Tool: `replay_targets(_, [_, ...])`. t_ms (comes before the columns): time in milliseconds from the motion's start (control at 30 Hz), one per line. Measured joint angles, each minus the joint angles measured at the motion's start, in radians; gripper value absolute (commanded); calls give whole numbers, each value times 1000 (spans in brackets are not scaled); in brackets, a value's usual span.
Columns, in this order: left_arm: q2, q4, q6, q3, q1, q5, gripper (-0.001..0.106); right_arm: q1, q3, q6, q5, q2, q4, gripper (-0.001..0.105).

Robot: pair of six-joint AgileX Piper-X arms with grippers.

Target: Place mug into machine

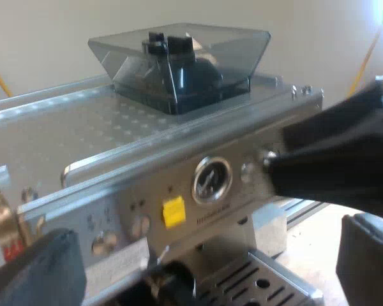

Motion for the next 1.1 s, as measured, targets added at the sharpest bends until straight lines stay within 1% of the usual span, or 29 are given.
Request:
replay_targets(100, [79, 3, -10, -57, 4, -29, 82, -6, 0, -23, -30, -40, 37, 54])
replay_targets(133, [100, 4, -12, -71, 12, -30, 82, -18, 0, -35, -60, -67, 63, 54])
replay_targets(167, [126, 7, -15, -93, 21, -32, 82, -18, 0, -35, -60, -67, 63, 54])
replay_targets(200, [156, 4, -26, -121, 40, -33, 82, -30, 0, -41, -82, -92, 91, 54])
replay_targets(233, [204, 3, -36, -156, 77, -39, 82, -107, -24, -42, -126, -180, 209, 54])
replay_targets(267, [229, 10, -39, -174, 103, -39, 82, -140, -37, -42, -129, -204, 241, 54])
replay_targets(300, [248, 21, -39, -191, 123, -24, 82, -154, -45, -43, -137, -219, 267, 54])
replay_targets(333, [277, 24, -39, -225, 174, -10, 82, -207, -53, -46, -161, -247, 320, 54])
replay_targets(367, [298, 22, -42, -250, 213, -9, 82, -223, -57, -46, -164, -258, 328, 54])
replay_targets(433, [314, 28, -42, -269, 274, -13, 82, -313, -65, -46, -194, -312, 379, 54])
replay_targets(467, [317, 28, -42, -275, 306, -11, 82, -322, -65, -46, -202, -317, 388, 54])
replay_targets(500, [317, 28, -42, -276, 313, -12, 82, -379, -65, -47, -222, -334, 406, 54])
replay_targets(533, [318, 32, -42, -277, 325, -9, 82, -487, -70, -47, -269, -362, 441, 54])
replay_targets(600, [315, 38, -42, -282, 384, 11, 82, -563, -69, -53, -311, -374, 463, 54])
replay_targets(633, [314, 40, -42, -283, 394, 16, 82, -633, -69, -65, -356, -377, 477, 54])
replay_targets(700, [312, 41, -42, -283, 405, 20, 82, -699, -69, -70, -389, -377, 490, 54])
replay_targets(733, [312, 40, -42, -283, 407, 20, 82, -781, -69, -70, -448, -381, 506, 54])
replay_targets(767, [292, 112, -34, -283, 480, 26, 82, -792, -69, -70, -466, -382, 508, 54])
replay_targets(800, [288, 129, -25, -283, 498, 24, 82, -895, -69, -77, -519, -384, 518, 54])
replay_targets(833, [283, 154, -8, -283, 537, 3, 82, -915, -69, -86, -529, -386, 522, 54])
replay_targets(900, [278, 175, 6, -283, 584, -39, 82, -1037, -69, -110, -547, -392, 537, 54])
replay_targets(933, [276, 183, 10, -283, 599, -39, 82, -1103, -69, -114, -547, -397, 537, 54])
replay_targets(967, [276, 187, 14, -283, 607, -51, 82, -1134, -69, -116, -547, -401, 537, 54])
replay_targets(1000, [271, 201, 17, -283, 627, -68, 82, -1157, -67, -117, -540, -409, 537, 54])
replay_targets(1067, [258, 232, 19, -283, 635, -108, 82, -1168, -67, -124, -527, -425, 546, 54])
replay_targets(1100, [243, 257, 22, -283, 636, -147, 82, -1168, -67, -134, -531, -441, 551, 54])
